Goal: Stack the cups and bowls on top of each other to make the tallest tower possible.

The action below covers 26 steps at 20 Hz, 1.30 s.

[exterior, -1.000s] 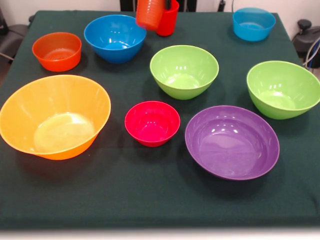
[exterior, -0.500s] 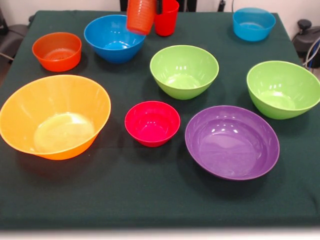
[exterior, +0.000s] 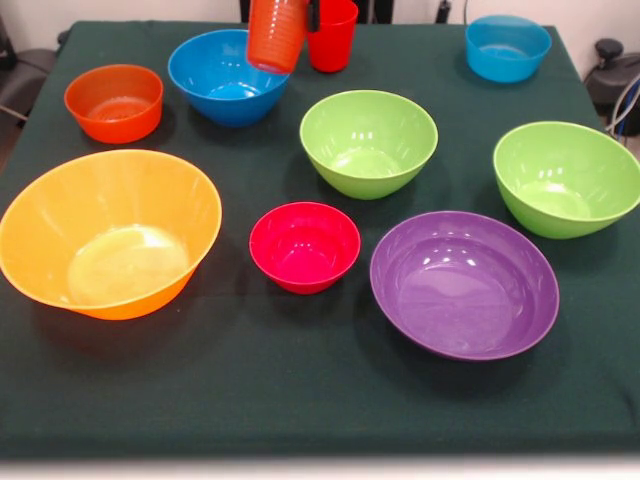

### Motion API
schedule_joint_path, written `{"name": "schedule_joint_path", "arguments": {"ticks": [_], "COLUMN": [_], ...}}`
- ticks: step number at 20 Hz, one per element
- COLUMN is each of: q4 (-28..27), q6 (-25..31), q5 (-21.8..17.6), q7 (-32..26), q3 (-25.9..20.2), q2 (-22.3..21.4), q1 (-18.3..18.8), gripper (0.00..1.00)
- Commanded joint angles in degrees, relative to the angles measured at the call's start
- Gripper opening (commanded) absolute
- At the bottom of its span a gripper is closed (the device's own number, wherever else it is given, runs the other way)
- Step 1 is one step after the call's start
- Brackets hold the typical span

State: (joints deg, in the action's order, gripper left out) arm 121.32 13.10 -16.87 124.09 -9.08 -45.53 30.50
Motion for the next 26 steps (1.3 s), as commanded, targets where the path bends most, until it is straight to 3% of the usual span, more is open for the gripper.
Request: {"name": "schedule_joint_path", "arguments": {"ticks": [1, 26], "q4": [-1.7, -9.0], "q6": [4.8, 11.6], "q5": [-2.8, -5.5], "q7": [-2.7, -10.0], "q3": [-5.2, -9.9], "q2": [0.4, 0.6], "q1": [-1.6, 3.6], "gripper": [0.00, 0.00]}}
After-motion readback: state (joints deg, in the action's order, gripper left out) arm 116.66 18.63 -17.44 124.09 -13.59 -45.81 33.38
